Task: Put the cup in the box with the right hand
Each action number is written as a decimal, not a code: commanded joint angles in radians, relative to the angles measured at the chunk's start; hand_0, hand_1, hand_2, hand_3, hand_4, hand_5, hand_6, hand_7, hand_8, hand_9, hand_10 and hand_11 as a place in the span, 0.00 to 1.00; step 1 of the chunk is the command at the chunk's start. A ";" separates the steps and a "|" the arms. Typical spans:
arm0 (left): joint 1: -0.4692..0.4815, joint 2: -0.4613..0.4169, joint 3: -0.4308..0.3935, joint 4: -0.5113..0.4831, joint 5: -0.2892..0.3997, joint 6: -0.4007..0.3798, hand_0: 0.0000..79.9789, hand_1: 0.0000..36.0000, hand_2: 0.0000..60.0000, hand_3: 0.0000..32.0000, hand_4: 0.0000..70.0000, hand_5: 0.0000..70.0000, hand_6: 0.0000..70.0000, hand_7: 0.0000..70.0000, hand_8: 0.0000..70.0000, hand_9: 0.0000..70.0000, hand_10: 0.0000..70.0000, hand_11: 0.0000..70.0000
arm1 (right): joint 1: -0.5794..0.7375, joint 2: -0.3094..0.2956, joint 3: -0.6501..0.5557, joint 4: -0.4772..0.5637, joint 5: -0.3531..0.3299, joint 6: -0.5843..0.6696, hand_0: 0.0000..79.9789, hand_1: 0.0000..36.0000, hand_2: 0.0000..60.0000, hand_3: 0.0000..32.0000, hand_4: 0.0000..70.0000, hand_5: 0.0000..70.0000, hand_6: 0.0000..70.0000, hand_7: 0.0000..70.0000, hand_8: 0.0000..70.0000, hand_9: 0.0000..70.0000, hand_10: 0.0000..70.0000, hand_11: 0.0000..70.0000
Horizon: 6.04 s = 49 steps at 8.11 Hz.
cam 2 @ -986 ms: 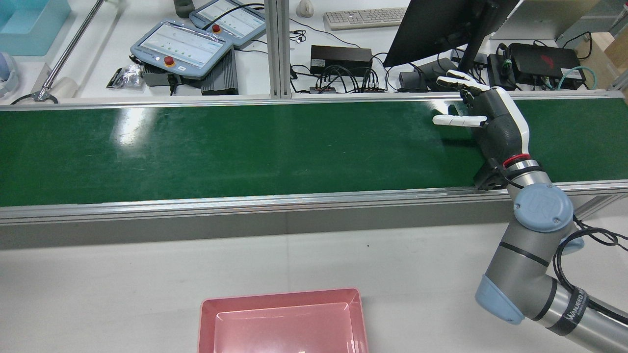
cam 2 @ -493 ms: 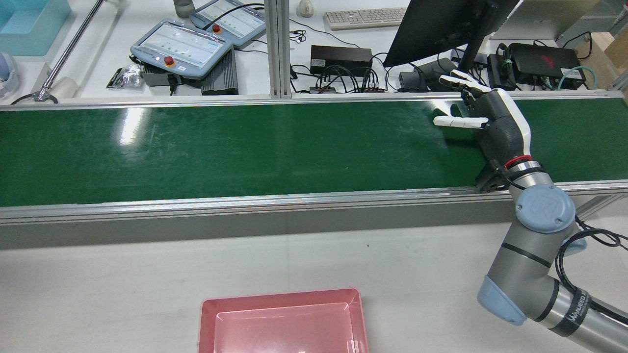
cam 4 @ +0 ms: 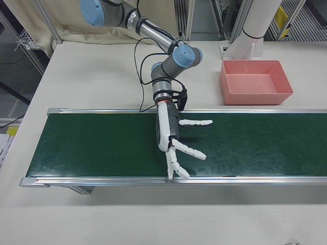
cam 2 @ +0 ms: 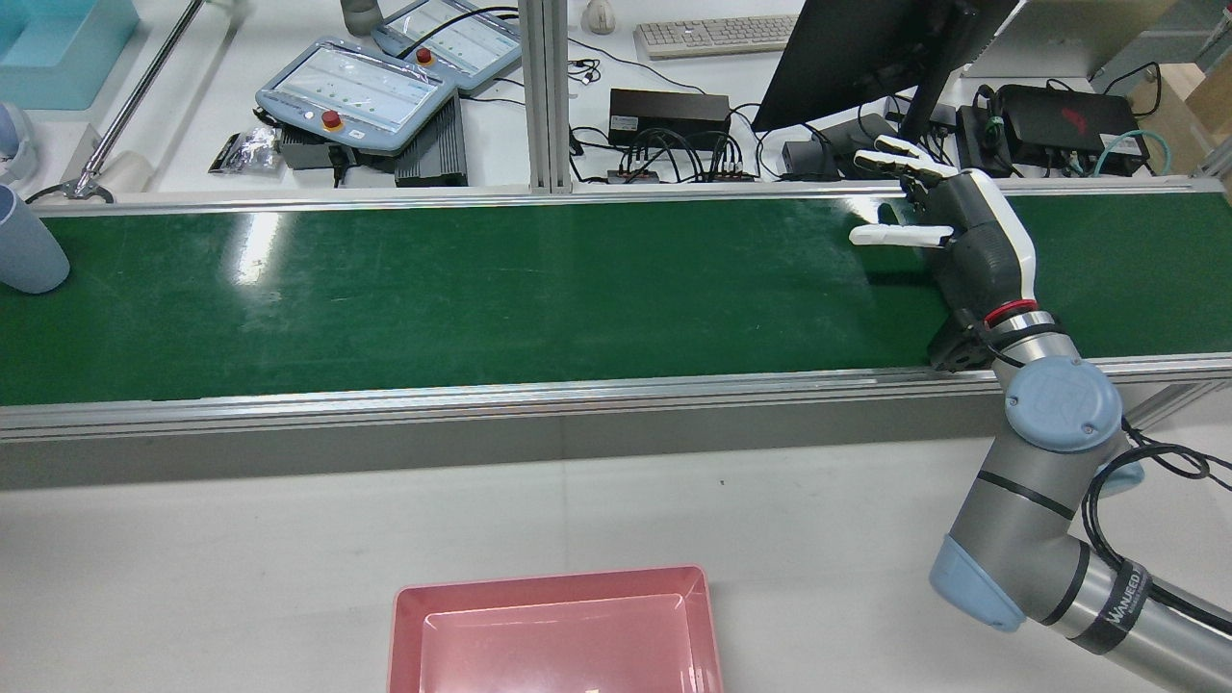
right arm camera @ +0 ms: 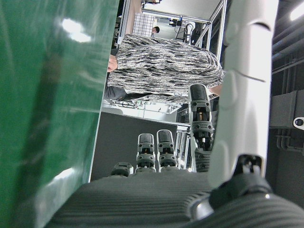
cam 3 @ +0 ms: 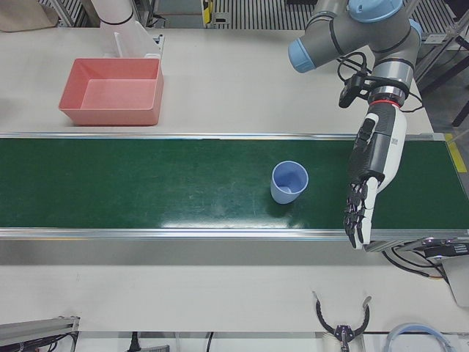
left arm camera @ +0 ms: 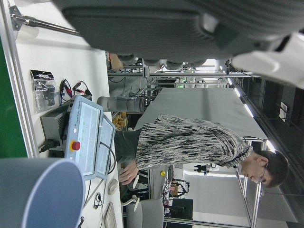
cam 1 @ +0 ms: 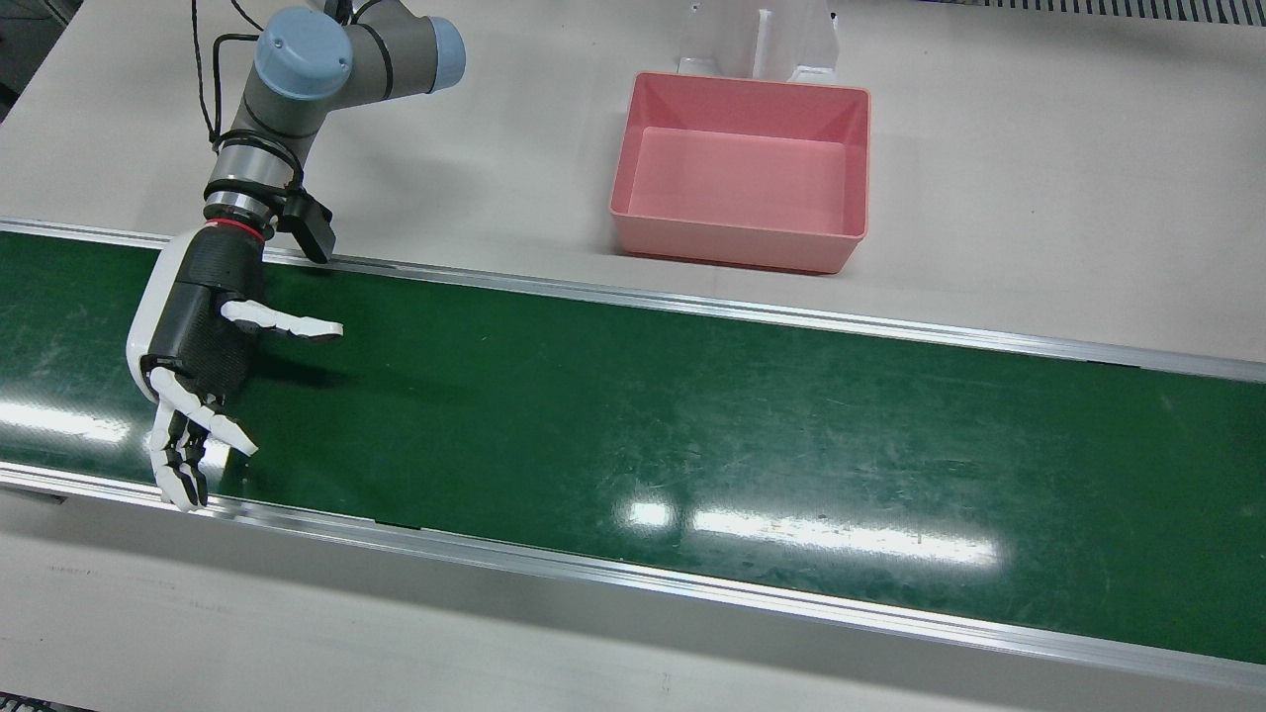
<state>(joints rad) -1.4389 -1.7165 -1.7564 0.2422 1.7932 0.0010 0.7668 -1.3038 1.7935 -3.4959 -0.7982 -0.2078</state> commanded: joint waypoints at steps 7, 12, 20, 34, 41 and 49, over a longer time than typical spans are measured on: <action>0.000 0.000 0.000 -0.001 0.000 0.001 0.00 0.00 0.00 0.00 0.00 0.00 0.00 0.00 0.00 0.00 0.00 0.00 | 0.008 0.029 -0.020 0.000 -0.003 -0.004 0.75 0.56 0.11 0.00 0.36 0.10 0.10 0.36 0.13 0.25 0.01 0.04; 0.000 0.000 0.000 -0.001 0.000 0.001 0.00 0.00 0.00 0.00 0.00 0.00 0.00 0.00 0.00 0.00 0.00 0.00 | 0.032 0.026 -0.034 0.008 -0.009 -0.025 0.74 0.57 0.14 0.00 0.37 0.10 0.10 0.38 0.13 0.26 0.02 0.06; 0.000 0.000 0.000 -0.001 0.000 0.001 0.00 0.00 0.00 0.00 0.00 0.00 0.00 0.00 0.00 0.00 0.00 0.00 | 0.031 0.026 -0.039 0.006 -0.010 -0.025 0.74 0.44 0.03 0.00 0.40 0.09 0.10 0.37 0.12 0.24 0.01 0.04; 0.000 0.000 0.000 -0.001 0.000 0.001 0.00 0.00 0.00 0.00 0.00 0.00 0.00 0.00 0.00 0.00 0.00 0.00 | -0.020 0.026 -0.028 0.005 -0.018 -0.025 0.69 0.47 0.13 0.00 0.37 0.08 0.09 0.36 0.12 0.24 0.00 0.02; 0.000 0.000 0.000 -0.001 0.000 0.001 0.00 0.00 0.00 0.00 0.00 0.00 0.00 0.00 0.00 0.00 0.00 0.00 | 0.044 0.012 -0.026 -0.005 -0.013 -0.024 0.67 0.93 1.00 0.00 0.70 0.14 0.24 0.99 0.37 0.66 0.17 0.27; 0.000 0.000 0.000 -0.001 0.000 0.001 0.00 0.00 0.00 0.00 0.00 0.00 0.00 0.00 0.00 0.00 0.00 0.00 | -0.189 -0.031 0.484 -0.123 0.004 -0.241 0.71 0.88 1.00 0.00 1.00 0.18 0.49 1.00 0.79 1.00 0.58 0.82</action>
<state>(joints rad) -1.4389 -1.7165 -1.7564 0.2408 1.7932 0.0015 0.7164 -1.3405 2.0823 -3.5939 -0.8023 -0.2742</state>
